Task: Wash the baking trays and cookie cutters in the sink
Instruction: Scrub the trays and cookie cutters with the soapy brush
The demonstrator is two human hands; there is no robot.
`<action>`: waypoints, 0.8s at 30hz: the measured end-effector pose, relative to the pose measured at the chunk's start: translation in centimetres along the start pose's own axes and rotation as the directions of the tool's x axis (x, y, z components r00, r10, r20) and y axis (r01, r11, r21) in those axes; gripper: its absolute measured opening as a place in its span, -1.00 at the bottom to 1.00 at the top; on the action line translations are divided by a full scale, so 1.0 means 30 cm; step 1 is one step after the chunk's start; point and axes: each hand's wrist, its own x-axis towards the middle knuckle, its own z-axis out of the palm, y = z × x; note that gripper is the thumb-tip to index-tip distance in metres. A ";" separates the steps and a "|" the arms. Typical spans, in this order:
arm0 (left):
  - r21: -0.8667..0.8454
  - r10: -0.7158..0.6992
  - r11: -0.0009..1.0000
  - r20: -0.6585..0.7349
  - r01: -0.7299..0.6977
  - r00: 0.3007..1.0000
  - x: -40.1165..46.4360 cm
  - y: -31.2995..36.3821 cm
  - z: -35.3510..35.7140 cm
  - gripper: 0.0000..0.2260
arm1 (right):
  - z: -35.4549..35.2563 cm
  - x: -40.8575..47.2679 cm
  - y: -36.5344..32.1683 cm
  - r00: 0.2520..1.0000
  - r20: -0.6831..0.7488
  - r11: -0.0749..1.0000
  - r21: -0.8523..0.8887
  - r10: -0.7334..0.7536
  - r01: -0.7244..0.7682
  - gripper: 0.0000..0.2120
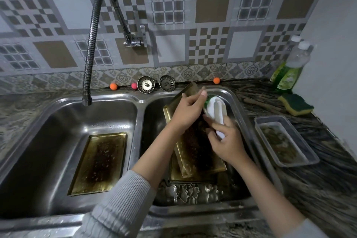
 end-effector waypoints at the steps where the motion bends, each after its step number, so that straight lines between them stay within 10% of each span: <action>1: 0.015 -0.052 0.999 -0.019 0.052 0.998 0.003 0.006 0.004 -0.61 | 0.004 -0.004 0.004 1.000 0.017 1.000 -0.011 -0.011 0.011 -0.59; 12: -0.066 -0.173 0.985 -0.482 0.161 0.859 0.017 -0.024 0.004 -0.76 | 0.048 -0.043 -0.003 0.997 0.066 1.000 0.010 -0.028 0.028 -0.59; 19: -0.226 -0.018 0.969 -0.480 -0.104 0.877 -0.033 -0.071 -0.055 -0.76 | 0.010 -0.007 -0.017 0.990 -0.022 0.942 0.309 0.143 -0.129 -0.49; 24: -0.295 0.034 0.944 -0.364 -0.150 0.931 -0.073 -0.105 -0.088 -0.70 | -0.006 0.049 -0.005 0.986 -0.127 0.978 0.191 0.112 -0.086 -0.52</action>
